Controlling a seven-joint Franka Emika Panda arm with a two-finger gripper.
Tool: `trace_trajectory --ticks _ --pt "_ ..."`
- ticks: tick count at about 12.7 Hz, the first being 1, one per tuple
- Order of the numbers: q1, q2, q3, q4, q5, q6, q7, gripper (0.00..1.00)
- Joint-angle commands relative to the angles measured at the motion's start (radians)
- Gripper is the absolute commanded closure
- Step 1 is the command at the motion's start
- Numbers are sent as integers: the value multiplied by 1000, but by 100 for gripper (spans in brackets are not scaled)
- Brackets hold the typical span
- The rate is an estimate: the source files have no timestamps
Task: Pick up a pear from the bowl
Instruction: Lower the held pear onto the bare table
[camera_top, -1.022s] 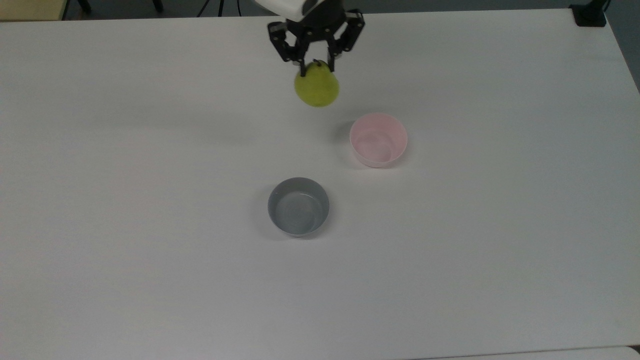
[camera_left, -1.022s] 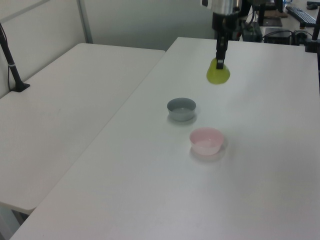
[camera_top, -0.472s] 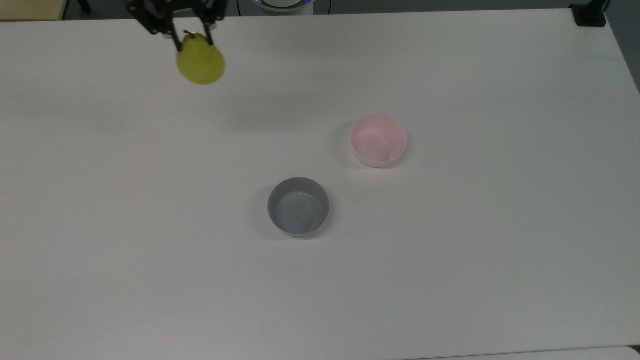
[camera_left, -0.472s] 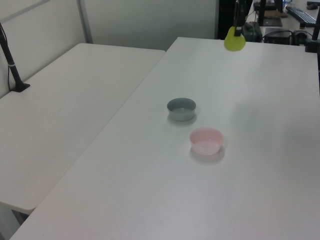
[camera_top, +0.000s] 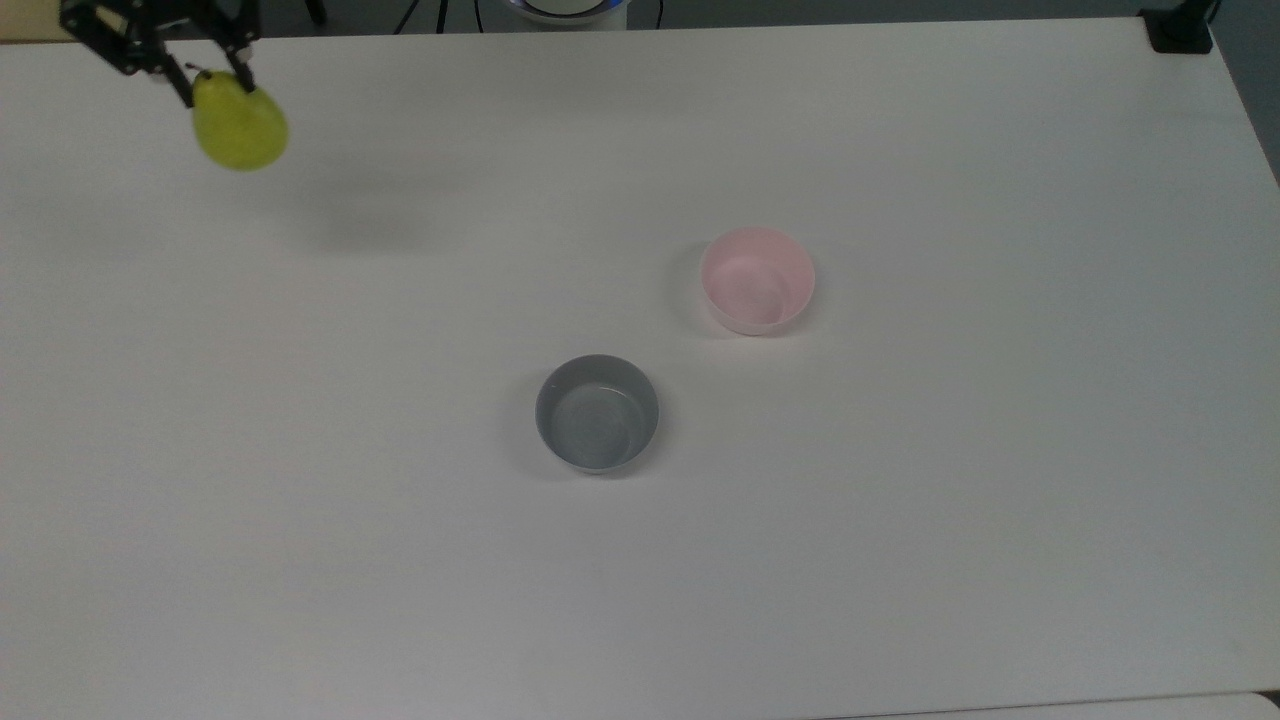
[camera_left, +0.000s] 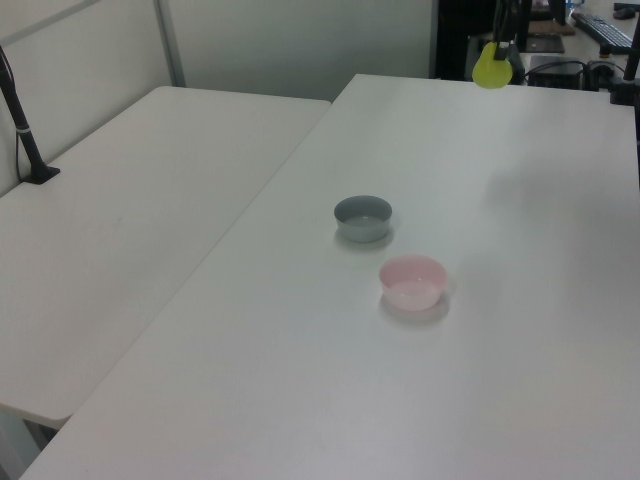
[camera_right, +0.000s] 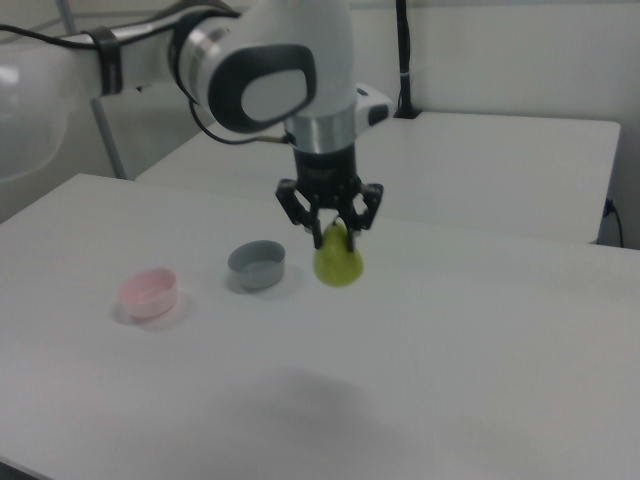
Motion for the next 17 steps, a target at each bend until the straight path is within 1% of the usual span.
trace_trajectory --ticks 1,2,3,6,9,12,14,16,17 --pt "-25 77 -11 -50 28 163 -36 100" --pt "-38 112 -11 -48 37 188 -33 100" --pt "-42 144 -11 -48 61 211 -35 100" --pt "-41 198 -5 -56 75 265 -22 100" --pt "-36 237 1 -77 75 308 -19 100" --pt "-33 273 1 -97 78 314 -16 100" --pt "-30 293 3 -100 113 351 -15 100" --pt "-33 298 7 -100 117 354 -15 100" --pt "-33 298 7 -102 117 354 -15 93"
